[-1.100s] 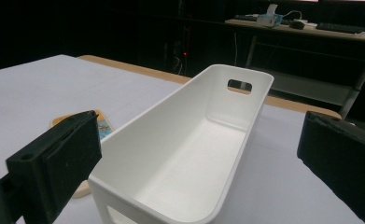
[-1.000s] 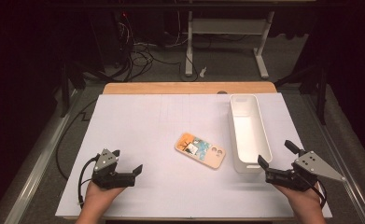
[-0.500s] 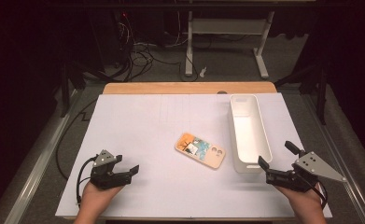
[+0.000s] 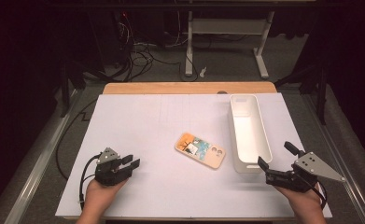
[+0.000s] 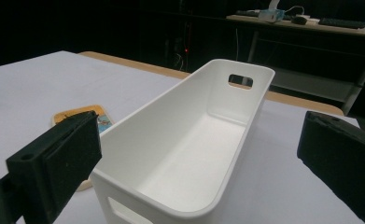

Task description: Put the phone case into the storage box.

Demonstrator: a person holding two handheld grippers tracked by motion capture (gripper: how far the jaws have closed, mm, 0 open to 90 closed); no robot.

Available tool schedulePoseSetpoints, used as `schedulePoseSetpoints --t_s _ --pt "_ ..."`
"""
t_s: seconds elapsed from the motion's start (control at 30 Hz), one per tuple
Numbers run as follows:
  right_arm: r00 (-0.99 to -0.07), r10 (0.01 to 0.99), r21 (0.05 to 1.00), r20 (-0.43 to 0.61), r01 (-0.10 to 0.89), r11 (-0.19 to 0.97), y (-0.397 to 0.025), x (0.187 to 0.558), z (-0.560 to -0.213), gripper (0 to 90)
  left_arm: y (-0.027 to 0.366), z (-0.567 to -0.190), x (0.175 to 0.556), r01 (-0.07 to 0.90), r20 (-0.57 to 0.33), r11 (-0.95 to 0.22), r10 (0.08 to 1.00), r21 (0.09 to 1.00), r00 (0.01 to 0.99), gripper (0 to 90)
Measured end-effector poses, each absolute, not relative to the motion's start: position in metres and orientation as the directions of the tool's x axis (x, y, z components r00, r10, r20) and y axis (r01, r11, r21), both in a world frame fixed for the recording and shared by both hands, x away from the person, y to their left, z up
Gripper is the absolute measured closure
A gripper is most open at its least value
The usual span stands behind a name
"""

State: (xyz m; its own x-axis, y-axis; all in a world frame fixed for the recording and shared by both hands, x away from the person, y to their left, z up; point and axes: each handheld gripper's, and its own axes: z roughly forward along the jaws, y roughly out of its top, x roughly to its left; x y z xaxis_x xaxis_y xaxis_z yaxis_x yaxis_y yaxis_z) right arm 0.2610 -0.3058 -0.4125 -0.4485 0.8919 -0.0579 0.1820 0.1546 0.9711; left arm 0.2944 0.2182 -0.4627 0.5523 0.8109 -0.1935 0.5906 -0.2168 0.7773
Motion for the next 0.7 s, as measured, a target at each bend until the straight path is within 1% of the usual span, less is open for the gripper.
schedulePoseSetpoints --t_s 0.03,0.07,0.13,0.17,0.2,0.27,0.3,0.33,0.37,0.4,0.47,0.5,0.53,0.6,0.7 --pt "-0.449 0.892 0.971 -0.057 0.183 0.154 -0.306 0.261 -0.412 0.3 0.215 -0.459 0.296 0.573 -0.170 -0.226 0.814 0.788 0.555 72.2" --pt "-0.449 0.892 0.971 -0.057 0.183 0.154 -0.306 0.261 -0.412 0.3 0.215 -0.459 0.296 0.573 -0.170 -0.226 0.814 0.788 0.555 75.5" --pt "-0.450 0.891 0.972 -0.055 0.180 0.151 -0.306 0.261 -0.412 0.3 0.209 -0.453 0.304 0.557 -0.139 -0.244 0.819 0.794 0.557 84.3" --pt "-0.450 0.891 0.972 -0.052 0.182 0.149 -0.306 0.261 -0.413 0.3 0.205 -0.451 0.307 0.556 -0.127 -0.254 0.821 0.791 0.557 88.0" --pt "-0.450 0.891 0.972 -0.052 0.184 0.149 -0.307 0.261 -0.413 0.3 0.202 -0.450 0.312 0.559 -0.120 -0.264 0.821 0.786 0.557 89.7" --pt "-0.447 0.893 0.971 -0.050 0.187 0.148 -0.308 0.262 -0.414 0.3 0.197 -0.449 0.316 0.562 -0.113 -0.272 0.824 0.781 0.556 89.9" --pt "-0.446 0.894 0.971 -0.047 0.188 0.145 -0.308 0.263 -0.414 0.3 0.189 -0.447 0.326 0.575 -0.125 -0.277 0.818 0.770 0.561 89.9" --pt "-0.446 0.894 0.971 -0.047 0.188 0.145 -0.308 0.263 -0.414 0.3 0.189 -0.447 0.326 0.575 -0.125 -0.277 0.818 0.770 0.561 89.8" --pt "-0.443 0.895 0.972 -0.045 0.189 0.142 -0.309 0.262 -0.414 0.3 0.181 -0.446 0.338 0.596 -0.165 -0.268 0.804 0.757 0.571 89.8" --pt "-0.443 0.895 0.972 -0.045 0.189 0.142 -0.309 0.262 -0.414 0.3 0.181 -0.446 0.338 0.596 -0.165 -0.268 0.804 0.757 0.571 89.8" --pt "-0.440 0.897 0.972 -0.042 0.188 0.138 -0.309 0.262 -0.413 0.3 0.171 -0.447 0.346 0.588 -0.150 -0.280 0.804 0.759 0.576 89.8" --pt "-0.444 0.895 0.973 -0.045 0.183 0.140 -0.309 0.262 -0.413 0.3 0.160 -0.447 0.353 0.570 -0.148 -0.269 0.802 0.776 0.579 90.0" --pt "-0.444 0.895 0.973 -0.045 0.183 0.140 -0.309 0.262 -0.413 0.3 0.160 -0.447 0.353 0.570 -0.148 -0.269 0.802 0.776 0.579 90.0" --pt "-0.445 0.895 0.974 -0.046 0.181 0.140 -0.310 0.262 -0.413 0.3 0.148 -0.448 0.361 0.566 -0.161 -0.259 0.795 0.782 0.585 90.0" --pt "-0.444 0.895 0.974 -0.043 0.181 0.137 -0.310 0.261 -0.413 0.3 0.127 -0.450 0.371 0.536 -0.133 -0.286 0.779 0.795 0.612 90.0"
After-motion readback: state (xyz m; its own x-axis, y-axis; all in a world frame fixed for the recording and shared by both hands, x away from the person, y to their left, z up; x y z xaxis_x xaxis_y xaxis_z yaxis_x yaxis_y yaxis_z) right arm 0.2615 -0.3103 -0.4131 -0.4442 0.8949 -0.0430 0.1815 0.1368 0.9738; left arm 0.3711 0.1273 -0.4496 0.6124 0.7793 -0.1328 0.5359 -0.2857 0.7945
